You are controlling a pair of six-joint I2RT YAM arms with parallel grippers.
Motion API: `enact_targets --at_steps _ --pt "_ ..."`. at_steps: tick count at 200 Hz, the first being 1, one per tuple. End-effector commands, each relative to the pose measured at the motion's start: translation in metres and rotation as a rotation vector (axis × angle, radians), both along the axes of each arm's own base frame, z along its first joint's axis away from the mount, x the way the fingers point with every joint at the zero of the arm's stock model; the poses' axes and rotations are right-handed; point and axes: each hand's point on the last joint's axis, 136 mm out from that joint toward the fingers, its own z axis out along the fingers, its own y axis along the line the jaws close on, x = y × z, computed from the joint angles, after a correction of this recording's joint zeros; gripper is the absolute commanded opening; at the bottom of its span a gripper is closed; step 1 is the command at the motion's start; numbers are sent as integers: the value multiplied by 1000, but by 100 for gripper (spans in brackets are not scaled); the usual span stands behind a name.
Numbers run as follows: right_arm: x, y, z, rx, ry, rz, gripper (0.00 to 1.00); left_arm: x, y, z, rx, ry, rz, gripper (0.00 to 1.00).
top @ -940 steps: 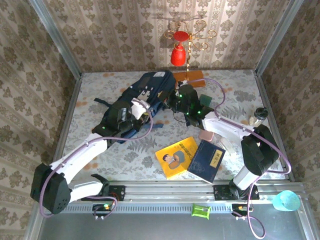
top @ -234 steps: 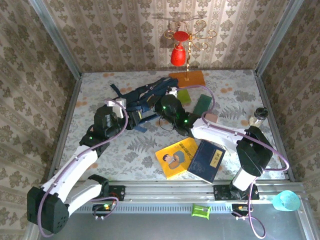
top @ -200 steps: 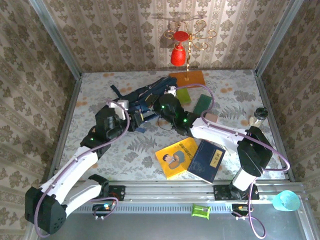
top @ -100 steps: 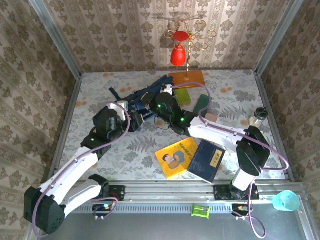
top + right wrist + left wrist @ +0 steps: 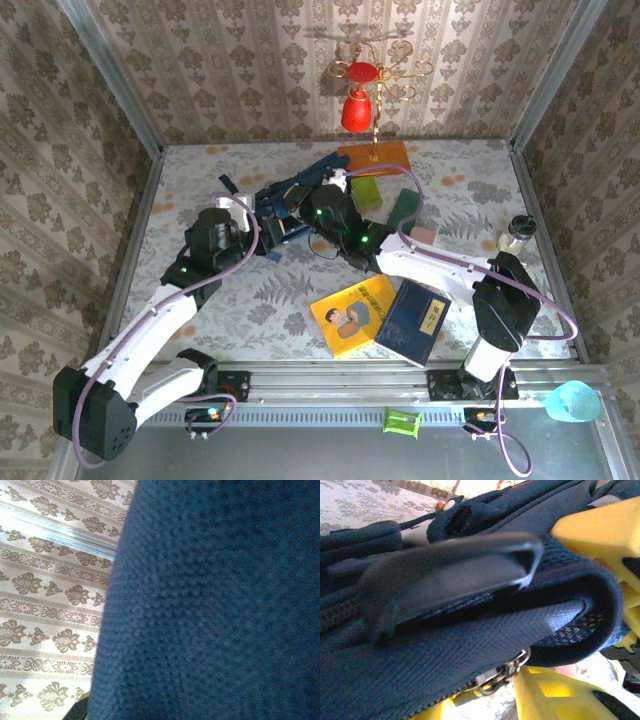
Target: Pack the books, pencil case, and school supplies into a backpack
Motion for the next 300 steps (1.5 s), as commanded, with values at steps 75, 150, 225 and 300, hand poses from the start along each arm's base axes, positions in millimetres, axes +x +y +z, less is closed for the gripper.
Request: enact_targets --at_steps 75,150,225,300 --pt "3 6 46 67 -112 -8 5 3 8 39 -90 -143 -27 33" --pt "5 4 45 66 -115 -16 4 2 7 29 -80 -126 -58 23" --pt "5 7 45 75 -110 -9 4 10 10 14 -43 -95 -27 23" --pt "4 8 46 80 -111 -6 4 17 16 -2 0 -67 13 25"
